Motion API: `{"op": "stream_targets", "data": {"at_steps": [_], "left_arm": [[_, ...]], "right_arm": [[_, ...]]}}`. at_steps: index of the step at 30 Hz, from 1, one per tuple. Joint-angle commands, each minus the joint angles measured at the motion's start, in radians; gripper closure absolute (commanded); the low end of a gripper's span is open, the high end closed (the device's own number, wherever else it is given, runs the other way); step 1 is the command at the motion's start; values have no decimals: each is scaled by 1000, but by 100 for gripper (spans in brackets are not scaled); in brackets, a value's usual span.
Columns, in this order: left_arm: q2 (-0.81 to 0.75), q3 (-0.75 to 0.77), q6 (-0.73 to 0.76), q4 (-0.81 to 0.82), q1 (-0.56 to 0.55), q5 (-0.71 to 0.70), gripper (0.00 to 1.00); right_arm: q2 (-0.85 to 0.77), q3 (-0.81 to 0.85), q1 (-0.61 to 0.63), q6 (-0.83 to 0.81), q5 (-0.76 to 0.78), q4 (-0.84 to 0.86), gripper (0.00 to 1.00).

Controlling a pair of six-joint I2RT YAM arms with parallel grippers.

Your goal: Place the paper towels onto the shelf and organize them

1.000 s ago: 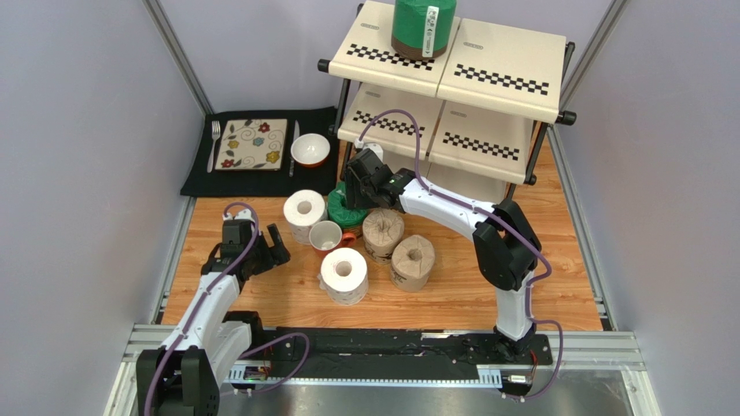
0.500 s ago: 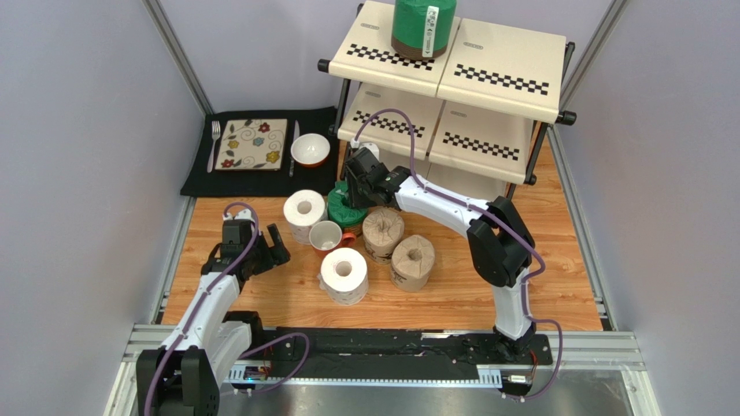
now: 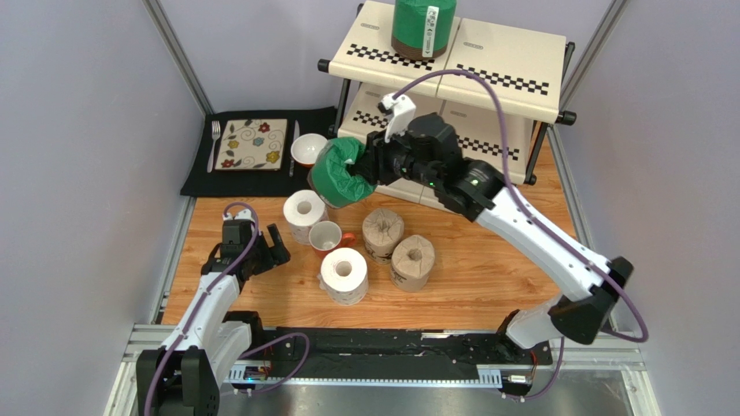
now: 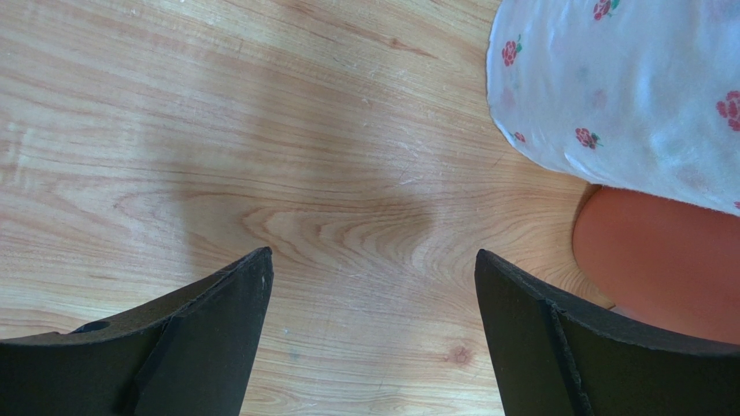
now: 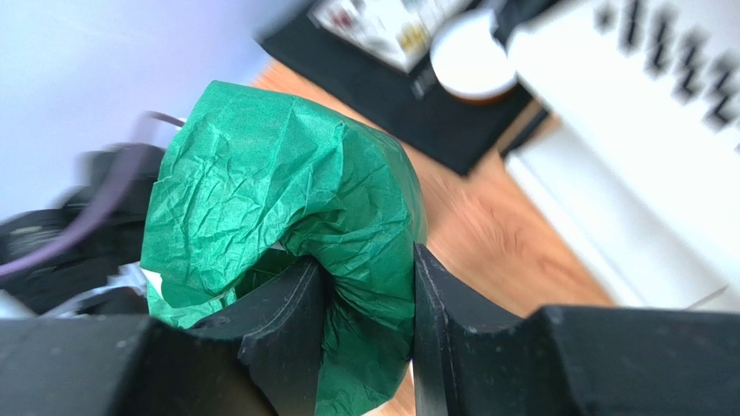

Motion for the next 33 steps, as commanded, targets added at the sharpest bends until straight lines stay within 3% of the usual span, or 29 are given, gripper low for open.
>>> {"op": "stream_targets", "data": {"at_steps": [1,8,12,18,33], "left_arm": [[-3,2,7,-2,3,17,5],[-3,1,6,-3,3,16,5],[0,2,4,-3,3,17,5],[3,1,2,-3,3,25,5],[2,-1,-2,-3,3,26,5]], "right_arm": [[-139,113,10,-95,-20,25,62],[-260,329,10,-181,265,-36,61],[-303,377,8,-285,559,19,60],[-230,518,-23,-437,813,16,58],[-106,578,-363,-217,588,7,59]]}}
